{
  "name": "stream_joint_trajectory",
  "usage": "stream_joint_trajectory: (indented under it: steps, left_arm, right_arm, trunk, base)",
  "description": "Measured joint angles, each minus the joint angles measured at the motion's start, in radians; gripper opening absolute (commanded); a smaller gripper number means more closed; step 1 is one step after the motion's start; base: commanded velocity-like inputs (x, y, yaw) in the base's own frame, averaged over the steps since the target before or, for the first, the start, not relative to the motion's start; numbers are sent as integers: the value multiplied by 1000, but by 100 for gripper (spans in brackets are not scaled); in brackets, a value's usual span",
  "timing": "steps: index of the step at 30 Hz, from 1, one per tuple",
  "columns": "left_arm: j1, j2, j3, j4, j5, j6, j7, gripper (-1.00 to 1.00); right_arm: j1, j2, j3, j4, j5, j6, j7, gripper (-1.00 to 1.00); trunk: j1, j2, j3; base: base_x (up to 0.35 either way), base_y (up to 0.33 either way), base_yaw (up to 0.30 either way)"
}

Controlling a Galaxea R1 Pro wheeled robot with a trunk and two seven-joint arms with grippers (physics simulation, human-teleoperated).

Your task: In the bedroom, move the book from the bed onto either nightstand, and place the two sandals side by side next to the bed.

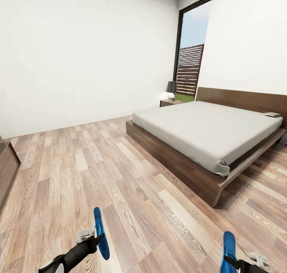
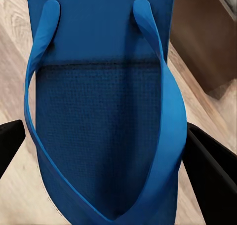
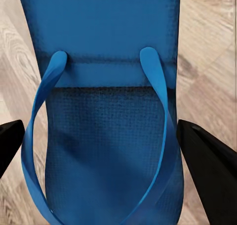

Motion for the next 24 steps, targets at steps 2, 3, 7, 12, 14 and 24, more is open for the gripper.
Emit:
stream_joint_trajectory:
  steps: [2, 3, 7, 12, 14, 24]
  left_arm:
    - [0, 0, 0, 0, 0, 0, 0, -100]
    - [0, 0, 0, 0, 0, 0, 0, -100]
    - [0, 0, 0, 0, 0, 0, 0, -100]
    - [0, 0, 0, 0, 0, 0, 0, -100]
    - [0, 0, 0, 0, 0, 0, 0, -100]
    - [0, -15, -19, 44, -6, -33, 64, -100]
  right_arm:
    - [0, 0, 0, 0, 0, 0, 1, -100]
    - [0, 0, 0, 0, 0, 0, 1, -100]
    - [0, 0, 0, 0, 0, 0, 1, -100]
    - [0, 0, 0, -1, 0, 0, 1, -100]
    - [0, 0, 0, -1, 0, 0, 0, -100]
    - [0, 13, 2, 0, 1, 0, -1, -100]
  trunk:
    - [-8, 14, 7]
    - [-12, 21, 10]
    - [-27, 49, 24]
    - [-46, 84, 42]
    - [-54, 98, 49]
    - [-92, 168, 81]
  base:
    - [0, 0, -253]
    - [0, 0, -278]
    - [0, 0, -288]
    - [0, 0, -292]
    - [0, 0, -286]
    - [0, 0, -71]
